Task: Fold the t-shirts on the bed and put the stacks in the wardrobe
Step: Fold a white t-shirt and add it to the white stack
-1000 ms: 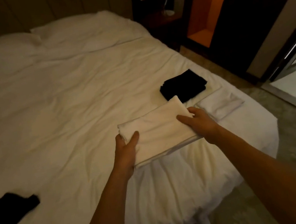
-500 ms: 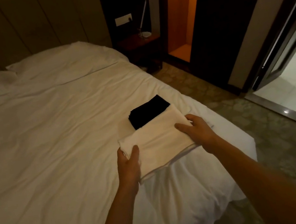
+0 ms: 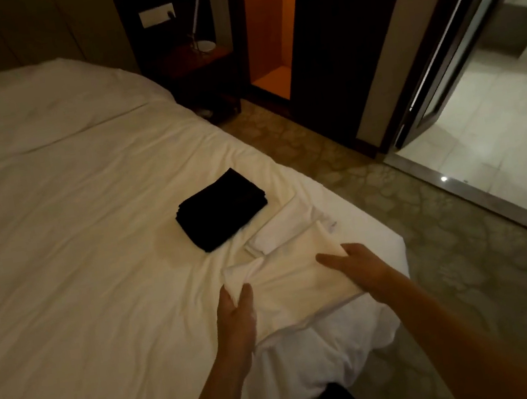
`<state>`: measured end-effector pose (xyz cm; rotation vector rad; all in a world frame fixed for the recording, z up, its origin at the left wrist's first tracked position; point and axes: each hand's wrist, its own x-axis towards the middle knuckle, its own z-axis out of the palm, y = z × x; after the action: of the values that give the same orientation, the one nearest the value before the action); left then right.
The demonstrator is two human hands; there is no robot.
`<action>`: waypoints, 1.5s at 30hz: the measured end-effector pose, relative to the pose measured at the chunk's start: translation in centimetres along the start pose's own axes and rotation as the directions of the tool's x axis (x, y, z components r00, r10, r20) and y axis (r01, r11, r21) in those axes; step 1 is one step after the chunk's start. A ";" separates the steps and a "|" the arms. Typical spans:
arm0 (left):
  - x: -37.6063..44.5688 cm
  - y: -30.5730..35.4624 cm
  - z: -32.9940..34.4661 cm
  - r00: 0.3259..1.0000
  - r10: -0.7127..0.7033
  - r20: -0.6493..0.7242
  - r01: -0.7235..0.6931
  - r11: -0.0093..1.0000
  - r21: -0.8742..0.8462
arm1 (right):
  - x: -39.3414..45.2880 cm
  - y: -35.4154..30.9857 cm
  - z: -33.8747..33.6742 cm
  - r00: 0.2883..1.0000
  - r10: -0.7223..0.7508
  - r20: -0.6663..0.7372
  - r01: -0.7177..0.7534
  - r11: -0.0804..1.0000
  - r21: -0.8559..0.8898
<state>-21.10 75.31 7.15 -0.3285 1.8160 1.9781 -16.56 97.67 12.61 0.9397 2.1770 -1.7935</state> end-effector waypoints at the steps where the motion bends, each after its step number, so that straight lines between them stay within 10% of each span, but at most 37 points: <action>1: 0.0 -0.1 0.4 1.000 -0.018 0.004 0.018 1.000 -0.015 | 0.4 0.4 -0.3 1.000 -0.002 -0.008 0.002 1.000 -0.018; 13: 9.8 -1.9 9.4 0.939 -0.285 -0.192 0.271 0.958 -0.096 | 17.6 0.8 -5.2 0.999 0.014 0.043 -0.006 0.985 -0.175; 27: 21.6 -3.3 16.1 0.863 -0.190 -0.468 0.321 0.922 0.217 | 33.0 2.5 -6.7 0.992 0.036 0.123 0.013 0.925 -0.381; 37: 23.6 -5.1 16.5 0.899 0.060 -0.433 0.158 0.879 0.450 | 36.2 3.6 -5.5 0.993 -0.086 0.081 0.113 0.880 -0.461; 45: 24.4 -7.3 16.1 0.930 -0.127 -0.346 0.311 0.775 0.550 | 36.3 5.5 -6.9 0.993 0.001 0.115 0.063 0.831 -0.553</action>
<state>-37.25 95.30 -8.54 -0.6166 2.3472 1.1462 -40.30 117.50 -8.35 0.6458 2.4340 -1.0633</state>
